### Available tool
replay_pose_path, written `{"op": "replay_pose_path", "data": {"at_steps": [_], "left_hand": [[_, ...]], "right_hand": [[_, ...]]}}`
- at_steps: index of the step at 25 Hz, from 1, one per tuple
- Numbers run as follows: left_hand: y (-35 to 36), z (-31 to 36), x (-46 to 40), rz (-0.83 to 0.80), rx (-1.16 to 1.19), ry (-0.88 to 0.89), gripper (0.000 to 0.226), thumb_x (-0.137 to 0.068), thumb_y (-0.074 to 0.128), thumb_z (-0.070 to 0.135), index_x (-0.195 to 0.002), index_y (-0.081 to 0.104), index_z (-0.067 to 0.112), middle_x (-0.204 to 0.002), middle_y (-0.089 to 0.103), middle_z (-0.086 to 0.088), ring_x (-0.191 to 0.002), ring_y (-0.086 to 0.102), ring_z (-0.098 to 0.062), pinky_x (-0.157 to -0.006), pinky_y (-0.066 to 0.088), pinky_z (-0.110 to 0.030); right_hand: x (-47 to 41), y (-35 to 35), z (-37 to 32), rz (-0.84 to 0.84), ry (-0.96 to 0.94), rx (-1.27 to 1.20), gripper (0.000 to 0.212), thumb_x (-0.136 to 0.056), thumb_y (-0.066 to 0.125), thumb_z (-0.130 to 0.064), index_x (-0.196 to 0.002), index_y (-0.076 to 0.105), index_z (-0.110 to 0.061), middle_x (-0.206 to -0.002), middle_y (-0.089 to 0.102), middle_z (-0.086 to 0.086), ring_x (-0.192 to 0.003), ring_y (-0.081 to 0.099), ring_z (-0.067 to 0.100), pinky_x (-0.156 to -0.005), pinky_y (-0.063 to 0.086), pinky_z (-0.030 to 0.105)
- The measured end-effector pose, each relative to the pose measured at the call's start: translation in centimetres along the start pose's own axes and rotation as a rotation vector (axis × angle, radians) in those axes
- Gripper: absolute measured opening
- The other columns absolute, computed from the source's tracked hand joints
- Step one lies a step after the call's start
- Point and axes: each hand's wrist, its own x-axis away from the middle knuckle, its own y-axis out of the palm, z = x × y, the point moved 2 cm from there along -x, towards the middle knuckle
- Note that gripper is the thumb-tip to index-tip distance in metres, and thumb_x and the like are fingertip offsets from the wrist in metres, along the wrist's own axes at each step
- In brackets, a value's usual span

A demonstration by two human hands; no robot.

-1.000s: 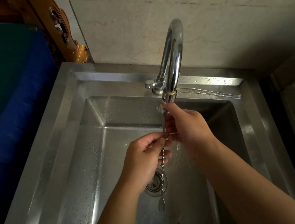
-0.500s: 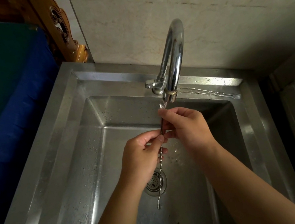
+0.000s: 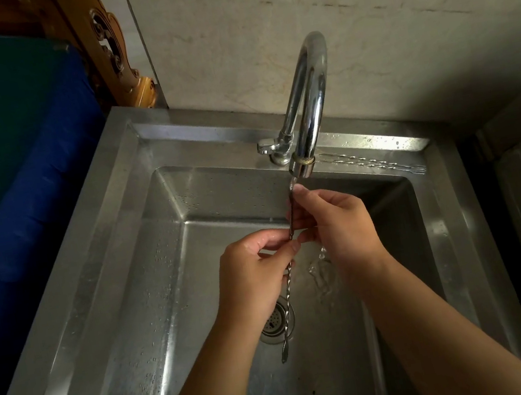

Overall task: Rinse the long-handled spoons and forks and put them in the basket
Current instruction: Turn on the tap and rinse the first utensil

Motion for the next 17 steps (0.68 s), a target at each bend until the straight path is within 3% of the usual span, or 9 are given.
{"op": "replay_pose_path", "data": {"at_steps": [4, 6, 8, 9, 12, 15, 17], "left_hand": [[0.3, -0.6, -0.5, -0.019, -0.096, 0.016, 0.012, -0.064, 0.078, 0.057, -0.076, 0.078, 0.057, -0.077, 0.079, 0.022, -0.065, 0.077, -0.004, -0.061, 0.067, -0.037], [0.5, -0.7, -0.8, -0.066, -0.2, 0.048, 0.009, -0.065, 0.076, 0.059, -0.074, 0.076, 0.06, -0.074, 0.077, 0.027, -0.065, 0.074, 0.004, -0.066, 0.066, -0.032], [0.2, -0.2, -1.6, -0.104, -0.332, 0.096, 0.018, -0.07, 0.076, 0.06, -0.084, 0.079, 0.05, -0.074, 0.078, 0.026, -0.067, 0.073, 0.007, -0.067, 0.059, -0.023], [-0.1, 0.0, -2.5, -0.11, -0.409, 0.125, 0.026, -0.074, 0.077, 0.057, -0.094, 0.081, 0.041, -0.08, 0.079, 0.021, -0.074, 0.074, 0.004, -0.071, 0.059, -0.025], [-1.6, 1.9, -6.4, -0.053, -0.71, 0.278, 0.039, -0.088, 0.079, 0.039, -0.122, 0.073, 0.021, -0.117, 0.077, -0.003, -0.11, 0.071, -0.022, -0.095, 0.056, -0.037], [-2.9, 4.3, -10.7, -0.007, -1.024, 0.376, 0.061, -0.091, 0.075, 0.039, -0.144, 0.055, 0.018, -0.144, 0.056, -0.013, -0.135, 0.049, -0.035, -0.107, 0.047, -0.048], [-3.4, 5.1, -13.2, -0.017, -1.195, 0.353, 0.079, -0.09, 0.075, 0.044, -0.157, 0.039, 0.021, -0.16, 0.04, -0.012, -0.147, 0.034, -0.037, -0.112, 0.045, -0.055]], "right_hand": [[0.3, -0.9, 1.4, -0.13, -0.007, -0.101, 0.006, -0.087, 0.072, -0.018, -0.084, 0.077, -0.019, -0.083, 0.073, 0.004, -0.075, 0.067, 0.016, -0.069, 0.056, 0.033], [0.3, -1.6, 2.6, -0.132, -0.015, -0.12, 0.014, -0.088, 0.074, -0.009, -0.083, 0.075, -0.022, -0.085, 0.073, 0.002, -0.076, 0.066, 0.016, -0.068, 0.056, 0.027], [0.1, -2.8, 3.9, -0.073, -0.001, -0.091, 0.017, -0.09, 0.074, -0.008, -0.08, 0.074, -0.022, -0.082, 0.073, 0.001, -0.073, 0.067, 0.013, -0.066, 0.056, 0.025], [-0.1, -3.5, 4.6, -0.029, 0.011, -0.055, 0.018, -0.09, 0.075, -0.009, -0.078, 0.075, -0.024, -0.079, 0.073, -0.001, -0.071, 0.068, 0.011, -0.065, 0.057, 0.023], [-0.8, -5.7, 7.4, 0.152, 0.097, 0.055, 0.016, -0.088, 0.078, -0.013, -0.076, 0.077, -0.025, -0.074, 0.076, -0.003, -0.067, 0.069, 0.01, -0.065, 0.061, 0.024], [-1.7, -7.7, 11.2, 0.298, 0.224, 0.152, 0.014, -0.085, 0.08, -0.011, -0.078, 0.077, -0.022, -0.075, 0.076, 0.004, -0.066, 0.071, 0.017, -0.064, 0.064, 0.032], [-2.4, -8.7, 14.0, 0.336, 0.297, 0.264, 0.014, -0.084, 0.08, -0.01, -0.077, 0.076, -0.022, -0.077, 0.076, 0.008, -0.069, 0.072, 0.023, -0.072, 0.065, 0.041]]}}
